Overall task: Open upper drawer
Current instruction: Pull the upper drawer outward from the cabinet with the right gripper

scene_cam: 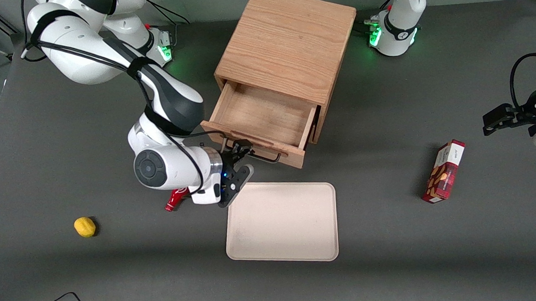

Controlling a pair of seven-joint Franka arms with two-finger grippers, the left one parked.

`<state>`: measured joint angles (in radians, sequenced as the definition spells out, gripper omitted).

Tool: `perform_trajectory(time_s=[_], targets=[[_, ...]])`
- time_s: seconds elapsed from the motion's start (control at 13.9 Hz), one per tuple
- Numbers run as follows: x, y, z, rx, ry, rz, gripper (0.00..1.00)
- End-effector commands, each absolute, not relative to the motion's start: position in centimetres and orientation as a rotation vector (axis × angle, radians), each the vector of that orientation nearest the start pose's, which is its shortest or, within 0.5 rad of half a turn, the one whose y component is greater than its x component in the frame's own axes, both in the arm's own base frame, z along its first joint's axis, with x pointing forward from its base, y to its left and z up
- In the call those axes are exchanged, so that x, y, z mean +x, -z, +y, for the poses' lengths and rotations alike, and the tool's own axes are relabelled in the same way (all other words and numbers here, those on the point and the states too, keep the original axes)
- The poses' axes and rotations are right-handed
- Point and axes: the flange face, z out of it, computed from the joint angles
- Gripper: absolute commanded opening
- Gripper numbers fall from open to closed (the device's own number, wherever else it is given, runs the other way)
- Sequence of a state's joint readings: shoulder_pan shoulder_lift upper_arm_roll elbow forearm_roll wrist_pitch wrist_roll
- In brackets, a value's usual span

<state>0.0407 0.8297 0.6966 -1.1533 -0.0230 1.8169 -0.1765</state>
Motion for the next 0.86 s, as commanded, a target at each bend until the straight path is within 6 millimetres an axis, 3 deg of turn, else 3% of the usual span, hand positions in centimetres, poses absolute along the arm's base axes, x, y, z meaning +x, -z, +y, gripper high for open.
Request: perform_trajectory(time_s=[0.0,0.79], targets=[[66.6,-37.4,35.9,-2.504,-0.128,-0.999,1.00],[70.5,-37.0,31.5,-2.512,-0.034,-0.995,1.00]])
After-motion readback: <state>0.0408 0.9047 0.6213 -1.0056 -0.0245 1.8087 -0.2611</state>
